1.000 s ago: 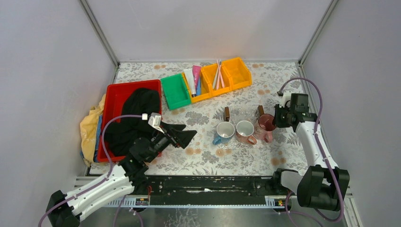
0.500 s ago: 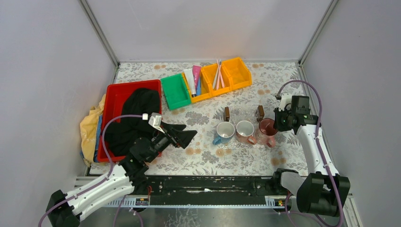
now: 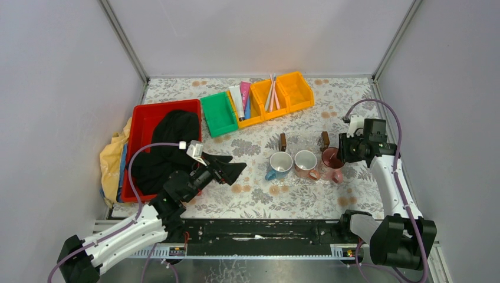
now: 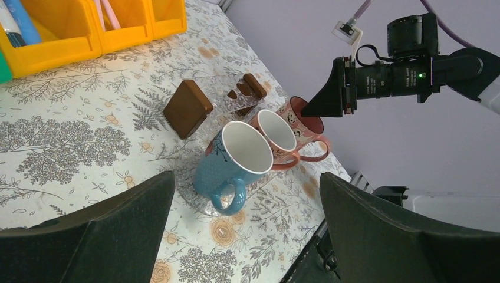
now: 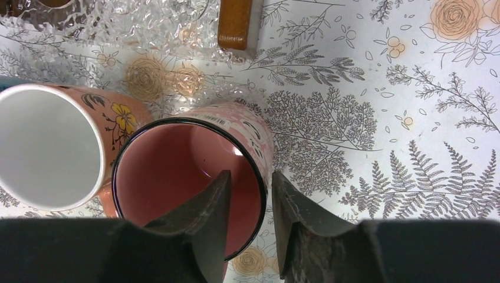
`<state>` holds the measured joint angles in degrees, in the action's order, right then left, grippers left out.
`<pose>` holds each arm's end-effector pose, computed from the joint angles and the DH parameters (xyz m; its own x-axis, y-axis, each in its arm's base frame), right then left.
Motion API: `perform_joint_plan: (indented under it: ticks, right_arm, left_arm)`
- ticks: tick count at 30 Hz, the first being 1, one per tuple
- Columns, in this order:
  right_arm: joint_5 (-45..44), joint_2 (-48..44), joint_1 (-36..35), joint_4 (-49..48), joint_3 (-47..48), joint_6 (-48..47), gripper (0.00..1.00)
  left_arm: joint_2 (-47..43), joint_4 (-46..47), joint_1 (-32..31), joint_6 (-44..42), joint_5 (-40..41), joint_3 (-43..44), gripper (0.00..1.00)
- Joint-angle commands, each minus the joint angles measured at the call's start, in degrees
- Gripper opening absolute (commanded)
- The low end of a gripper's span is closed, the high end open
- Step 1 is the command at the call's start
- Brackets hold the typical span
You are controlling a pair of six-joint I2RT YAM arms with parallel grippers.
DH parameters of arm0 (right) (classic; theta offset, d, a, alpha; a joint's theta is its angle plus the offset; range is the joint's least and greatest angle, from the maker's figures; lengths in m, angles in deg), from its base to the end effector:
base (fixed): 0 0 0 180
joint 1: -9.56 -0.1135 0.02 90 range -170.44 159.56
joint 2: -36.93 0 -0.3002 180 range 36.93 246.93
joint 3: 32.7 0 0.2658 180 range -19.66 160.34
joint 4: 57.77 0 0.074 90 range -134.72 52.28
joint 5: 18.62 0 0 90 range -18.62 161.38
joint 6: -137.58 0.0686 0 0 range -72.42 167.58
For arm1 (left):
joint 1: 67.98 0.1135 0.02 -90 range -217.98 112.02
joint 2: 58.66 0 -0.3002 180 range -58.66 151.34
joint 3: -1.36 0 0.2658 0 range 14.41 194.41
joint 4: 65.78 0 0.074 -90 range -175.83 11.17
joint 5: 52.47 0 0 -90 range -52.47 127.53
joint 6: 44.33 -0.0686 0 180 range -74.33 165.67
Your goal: Prepare toiletry sets of a toothbrush and toothpaste on the tray
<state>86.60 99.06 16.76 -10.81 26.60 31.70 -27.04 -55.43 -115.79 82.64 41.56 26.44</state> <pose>0.2360 -0.0117 0.2587 -0.7158 -0.1757 -0.6758 -0.2527 0.9674 0.0162 0.1181 -0.1231 0.2501 -0.3805 -0.4735 -0.7944 0.5797 0.5471 -0.6038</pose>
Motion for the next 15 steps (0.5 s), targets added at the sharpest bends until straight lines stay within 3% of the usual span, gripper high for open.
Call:
perform_joint_plan:
  ticks: [1,8,15]
  right_arm:
    - [2.2,-0.7,0.1,0.2,2.2,-1.0,0.4]
    - [2.9,-4.3,0.1,3.3,6.7,-1.1,0.45]
    - [17.7,-6.1,0.1,3.0,9.3,-3.5,0.6]
  left_arm:
    - [-0.2,2.3,0.4,-0.2,0.0,0.1,1.0]
    - [-0.7,1.1,0.4,-0.9,0.1,1.0,1.0]
    - [0.5,-2.8,0.5,-4.9,1.2,4.9,1.0]
